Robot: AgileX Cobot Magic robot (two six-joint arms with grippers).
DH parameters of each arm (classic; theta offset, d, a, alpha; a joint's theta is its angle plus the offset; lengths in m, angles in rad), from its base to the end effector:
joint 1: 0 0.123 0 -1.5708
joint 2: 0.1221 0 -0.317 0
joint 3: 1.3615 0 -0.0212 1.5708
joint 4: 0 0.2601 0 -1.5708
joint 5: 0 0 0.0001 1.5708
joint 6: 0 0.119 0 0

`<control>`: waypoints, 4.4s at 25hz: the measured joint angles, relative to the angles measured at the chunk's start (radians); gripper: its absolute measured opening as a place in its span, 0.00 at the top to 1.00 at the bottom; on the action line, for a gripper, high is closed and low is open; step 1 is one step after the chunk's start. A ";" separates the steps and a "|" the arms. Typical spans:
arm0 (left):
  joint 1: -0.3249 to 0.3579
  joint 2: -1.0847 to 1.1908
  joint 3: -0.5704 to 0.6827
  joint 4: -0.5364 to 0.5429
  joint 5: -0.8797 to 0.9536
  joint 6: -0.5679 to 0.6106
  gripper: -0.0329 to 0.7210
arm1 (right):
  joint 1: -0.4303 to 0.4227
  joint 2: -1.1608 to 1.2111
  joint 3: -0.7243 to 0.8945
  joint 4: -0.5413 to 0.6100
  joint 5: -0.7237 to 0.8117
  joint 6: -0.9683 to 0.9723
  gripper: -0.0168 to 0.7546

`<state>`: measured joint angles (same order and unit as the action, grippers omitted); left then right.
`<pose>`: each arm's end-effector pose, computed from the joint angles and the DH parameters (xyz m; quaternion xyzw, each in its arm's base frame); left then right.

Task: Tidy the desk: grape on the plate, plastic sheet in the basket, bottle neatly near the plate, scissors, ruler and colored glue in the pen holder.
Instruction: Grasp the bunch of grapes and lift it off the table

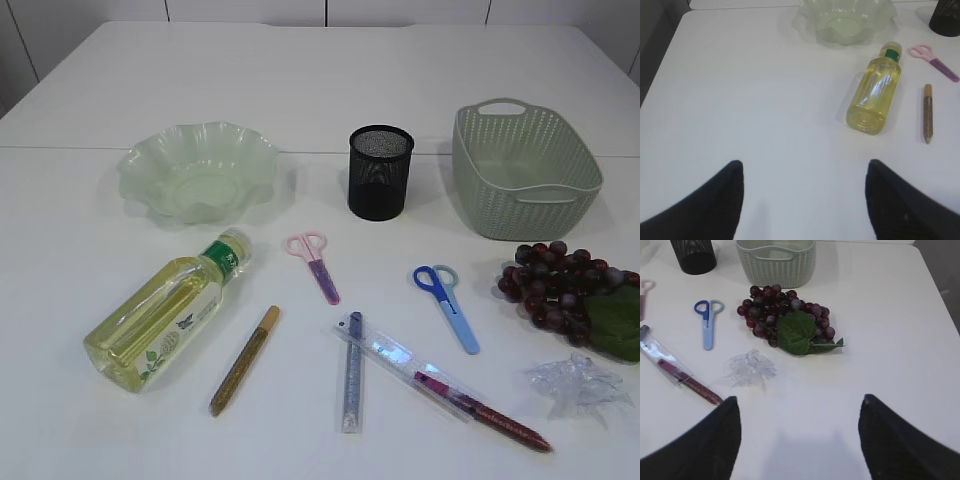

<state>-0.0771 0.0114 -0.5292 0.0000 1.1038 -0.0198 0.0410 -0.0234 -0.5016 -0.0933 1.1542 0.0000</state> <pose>-0.0078 0.0006 0.2736 0.0246 0.8594 -0.0247 0.5101 -0.0127 -0.0107 0.2600 -0.0133 0.8696 -0.0363 0.4923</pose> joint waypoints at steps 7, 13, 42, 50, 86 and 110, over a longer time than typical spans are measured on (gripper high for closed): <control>0.000 0.007 0.000 -0.006 0.000 0.000 0.22 | 0.000 0.000 -0.022 -0.039 -0.054 0.110 0.26; 0.000 0.127 0.000 -0.014 -0.004 0.000 0.22 | 0.000 0.129 -0.040 -0.044 -0.170 0.143 0.26; 0.000 1.107 -0.305 -0.177 -0.228 0.009 0.22 | 0.000 1.443 -0.550 -0.039 -0.148 -0.065 0.27; 0.000 1.213 -0.505 -0.260 -0.184 0.065 0.22 | -0.027 1.677 -0.603 -0.037 -0.184 -0.108 0.27; 0.000 1.223 -0.514 -0.263 -0.153 0.105 0.22 | -0.120 1.977 -0.730 0.013 -0.338 -0.244 0.15; 0.000 1.243 -0.514 -0.267 -0.150 0.107 0.22 | -0.120 1.987 -0.739 0.011 -0.337 -0.234 0.81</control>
<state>-0.0771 1.2541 -1.0430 -0.2669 0.9539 0.0870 -0.0788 1.9638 -1.2409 -0.0821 0.8172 -0.2342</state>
